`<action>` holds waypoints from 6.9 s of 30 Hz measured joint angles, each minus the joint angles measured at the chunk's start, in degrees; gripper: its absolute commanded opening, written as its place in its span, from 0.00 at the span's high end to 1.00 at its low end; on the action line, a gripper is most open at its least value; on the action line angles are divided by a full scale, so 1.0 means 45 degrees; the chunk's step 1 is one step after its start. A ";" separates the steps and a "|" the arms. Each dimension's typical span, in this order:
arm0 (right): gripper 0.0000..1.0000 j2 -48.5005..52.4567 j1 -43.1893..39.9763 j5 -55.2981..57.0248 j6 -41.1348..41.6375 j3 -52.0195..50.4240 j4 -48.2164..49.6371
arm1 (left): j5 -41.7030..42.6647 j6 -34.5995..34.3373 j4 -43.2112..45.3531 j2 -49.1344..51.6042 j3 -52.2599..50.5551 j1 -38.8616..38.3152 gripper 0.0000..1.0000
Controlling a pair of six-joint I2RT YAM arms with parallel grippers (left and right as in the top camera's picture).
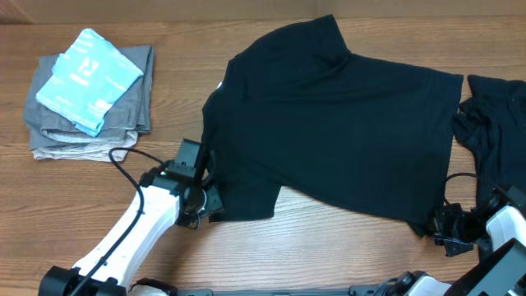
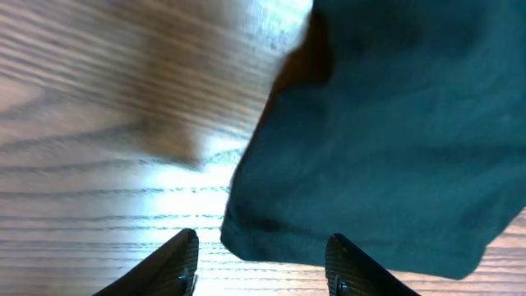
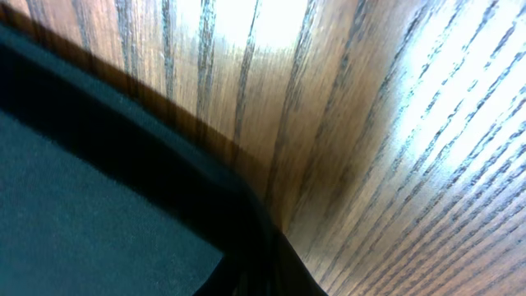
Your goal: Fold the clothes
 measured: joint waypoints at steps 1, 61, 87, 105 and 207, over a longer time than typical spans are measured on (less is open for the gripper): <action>0.90 0.0000 0.0000 -0.0005 0.0000 0.0000 0.0010 | 0.0087 0.0000 0.0102 0.0000 -0.0131 0.0000 0.48; 0.96 0.0015 0.0840 -0.0661 -0.0486 0.1753 -0.2404 | -0.1025 0.1307 -0.3410 0.0034 0.3065 0.0010 0.96; 0.96 0.0029 0.2822 0.0709 0.0214 0.5532 -0.4852 | -0.2161 0.3269 -0.1617 0.0214 0.7660 0.0010 0.96; 0.96 0.1530 0.3254 0.0729 0.0631 0.5537 -0.1681 | -0.1778 0.4163 0.2069 0.4945 0.9146 0.0000 0.96; 0.96 0.5634 0.8398 0.0719 -0.0884 0.6363 0.1695 | -0.2016 0.3711 0.1171 1.0098 1.0933 -0.0233 0.96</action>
